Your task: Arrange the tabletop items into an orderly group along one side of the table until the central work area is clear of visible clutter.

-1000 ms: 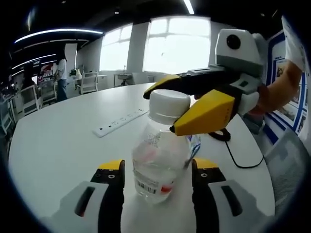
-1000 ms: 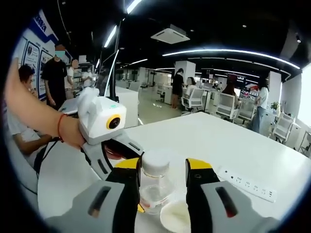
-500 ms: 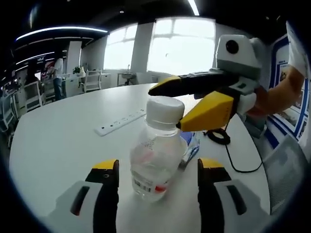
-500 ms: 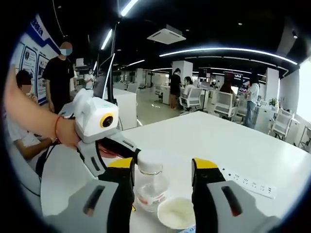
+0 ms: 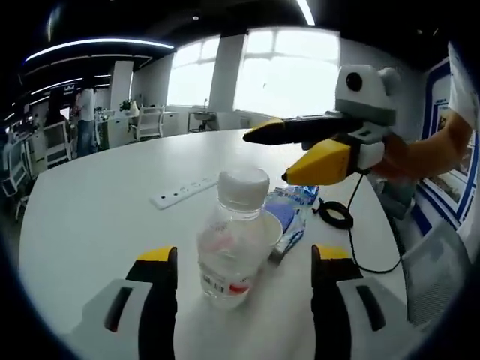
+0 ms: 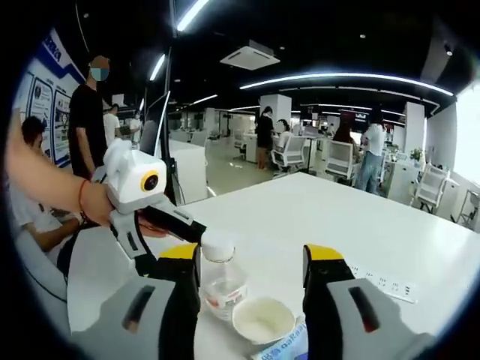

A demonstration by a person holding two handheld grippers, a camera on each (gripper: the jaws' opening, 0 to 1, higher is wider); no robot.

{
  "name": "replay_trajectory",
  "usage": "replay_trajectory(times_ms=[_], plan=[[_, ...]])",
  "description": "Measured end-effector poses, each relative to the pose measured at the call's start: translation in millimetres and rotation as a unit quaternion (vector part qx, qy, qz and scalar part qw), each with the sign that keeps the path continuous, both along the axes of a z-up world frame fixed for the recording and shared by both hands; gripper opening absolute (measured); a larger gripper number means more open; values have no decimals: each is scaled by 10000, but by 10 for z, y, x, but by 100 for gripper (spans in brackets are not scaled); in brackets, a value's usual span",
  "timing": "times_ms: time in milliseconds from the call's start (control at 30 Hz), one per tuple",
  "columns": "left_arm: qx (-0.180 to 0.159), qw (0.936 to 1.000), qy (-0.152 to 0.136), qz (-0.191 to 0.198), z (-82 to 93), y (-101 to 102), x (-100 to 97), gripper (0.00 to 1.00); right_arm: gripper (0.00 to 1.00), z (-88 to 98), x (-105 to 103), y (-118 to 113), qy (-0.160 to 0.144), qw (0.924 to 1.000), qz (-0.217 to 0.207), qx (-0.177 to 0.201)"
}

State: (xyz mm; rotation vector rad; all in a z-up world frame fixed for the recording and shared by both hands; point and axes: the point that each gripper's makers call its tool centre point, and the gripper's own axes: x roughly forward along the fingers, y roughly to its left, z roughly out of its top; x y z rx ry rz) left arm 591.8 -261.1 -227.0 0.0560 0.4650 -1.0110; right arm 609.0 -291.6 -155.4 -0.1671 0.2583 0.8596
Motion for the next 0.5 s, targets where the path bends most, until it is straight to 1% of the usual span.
replay_trajectory(times_ms=[200, 500], plan=[[5, 10000, 2, 83, 70, 17, -52, 76, 59, 35, -30, -119, 13, 10000, -18, -8], [40, 9998, -17, 210, 206, 50, -151, 78, 63, 117, -119, -332, 50, 10000, 7, -12]])
